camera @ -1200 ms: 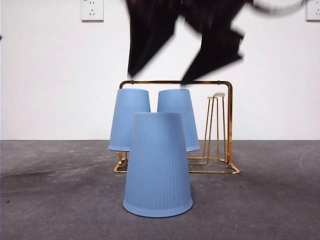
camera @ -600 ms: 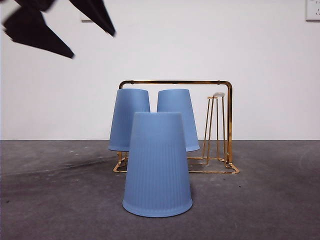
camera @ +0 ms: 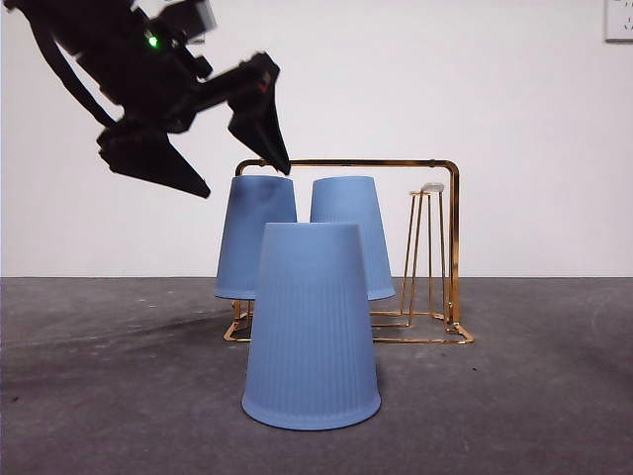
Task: The left arm pick up the left cup on cup holder and place it on desk, then the right arm insert the right cup into the first cup, and then the left arm insert the mid cup into the first cup
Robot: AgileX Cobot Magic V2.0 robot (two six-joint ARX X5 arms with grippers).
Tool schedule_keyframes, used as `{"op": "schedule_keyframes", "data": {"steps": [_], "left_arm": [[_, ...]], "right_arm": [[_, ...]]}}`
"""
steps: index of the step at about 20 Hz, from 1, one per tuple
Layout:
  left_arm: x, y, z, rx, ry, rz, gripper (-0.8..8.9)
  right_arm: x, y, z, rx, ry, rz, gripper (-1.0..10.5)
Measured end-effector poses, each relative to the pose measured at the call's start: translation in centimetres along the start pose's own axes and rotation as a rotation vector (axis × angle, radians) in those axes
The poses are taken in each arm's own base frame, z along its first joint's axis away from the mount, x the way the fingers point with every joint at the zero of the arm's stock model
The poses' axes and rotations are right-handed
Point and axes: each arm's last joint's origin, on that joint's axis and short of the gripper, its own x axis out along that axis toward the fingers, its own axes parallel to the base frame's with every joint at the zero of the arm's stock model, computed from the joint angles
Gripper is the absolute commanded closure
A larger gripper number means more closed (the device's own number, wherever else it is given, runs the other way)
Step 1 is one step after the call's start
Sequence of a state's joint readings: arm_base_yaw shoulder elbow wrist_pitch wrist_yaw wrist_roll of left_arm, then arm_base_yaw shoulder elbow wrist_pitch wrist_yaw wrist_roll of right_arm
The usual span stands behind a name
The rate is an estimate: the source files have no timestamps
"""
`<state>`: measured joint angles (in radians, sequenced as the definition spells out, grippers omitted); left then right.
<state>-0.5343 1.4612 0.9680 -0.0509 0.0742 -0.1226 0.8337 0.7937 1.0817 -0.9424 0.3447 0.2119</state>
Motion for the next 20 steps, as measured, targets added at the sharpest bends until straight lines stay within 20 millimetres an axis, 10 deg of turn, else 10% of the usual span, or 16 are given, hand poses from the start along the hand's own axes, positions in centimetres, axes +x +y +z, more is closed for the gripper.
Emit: {"op": "schedule_keyframes", "data": {"steps": [20], "left_arm": [[2.6, 0.0, -0.8, 0.004, -0.002, -0.006, 5.41]], "right_arm": [[0.0, 0.0, -0.1, 0.0, 0.013, -0.003, 4.5]]}}
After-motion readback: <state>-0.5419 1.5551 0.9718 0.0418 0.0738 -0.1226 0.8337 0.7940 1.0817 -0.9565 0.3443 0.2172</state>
